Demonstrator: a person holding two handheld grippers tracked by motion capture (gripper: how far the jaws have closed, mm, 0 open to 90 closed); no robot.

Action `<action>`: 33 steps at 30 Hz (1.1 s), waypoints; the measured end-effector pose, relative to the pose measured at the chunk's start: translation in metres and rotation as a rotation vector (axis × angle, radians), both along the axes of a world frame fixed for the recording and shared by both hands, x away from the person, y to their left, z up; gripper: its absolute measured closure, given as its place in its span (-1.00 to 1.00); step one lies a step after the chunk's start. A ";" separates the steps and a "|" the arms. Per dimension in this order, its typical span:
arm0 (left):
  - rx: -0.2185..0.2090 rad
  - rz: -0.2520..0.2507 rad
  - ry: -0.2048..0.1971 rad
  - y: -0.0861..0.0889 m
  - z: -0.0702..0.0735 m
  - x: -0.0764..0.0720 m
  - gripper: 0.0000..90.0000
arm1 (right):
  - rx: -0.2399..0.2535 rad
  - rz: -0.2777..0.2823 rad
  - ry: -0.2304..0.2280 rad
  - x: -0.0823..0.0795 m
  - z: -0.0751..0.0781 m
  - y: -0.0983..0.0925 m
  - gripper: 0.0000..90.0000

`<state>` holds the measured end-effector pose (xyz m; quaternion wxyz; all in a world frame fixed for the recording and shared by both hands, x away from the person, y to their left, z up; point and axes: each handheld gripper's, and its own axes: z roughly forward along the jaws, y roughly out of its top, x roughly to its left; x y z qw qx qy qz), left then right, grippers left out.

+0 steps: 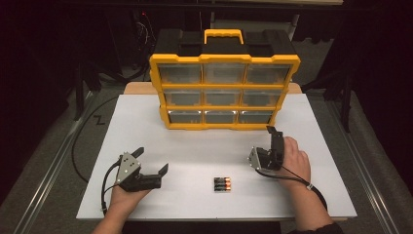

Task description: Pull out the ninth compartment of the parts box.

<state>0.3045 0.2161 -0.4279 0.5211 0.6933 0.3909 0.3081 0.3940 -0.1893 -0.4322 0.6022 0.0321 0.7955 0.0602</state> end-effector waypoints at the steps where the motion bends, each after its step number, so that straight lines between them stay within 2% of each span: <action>1: 0.000 0.000 0.000 0.000 0.000 0.000 -1.00 | -0.015 0.002 -0.003 0.000 0.000 0.001 -0.93; 11: 0.000 0.001 0.002 0.000 0.000 0.000 -1.00 | -0.047 0.006 -0.038 0.000 0.000 0.005 -0.80; 17: 0.000 0.002 0.003 0.000 0.000 0.000 -1.00 | -0.036 -0.008 -0.034 0.001 0.000 0.007 -0.63; 22: 0.001 0.002 0.001 -0.001 0.000 -0.001 -1.00 | -0.032 -0.030 -0.050 0.002 0.000 0.008 -0.51; 26: 0.000 0.002 -0.003 0.000 0.000 -0.002 -1.00 | -0.025 -0.025 -0.056 0.003 0.001 0.009 -0.40; 33: 0.000 -0.003 -0.003 -0.001 0.000 -0.001 -1.00 | -0.034 -0.032 -0.061 0.006 0.000 0.014 -0.31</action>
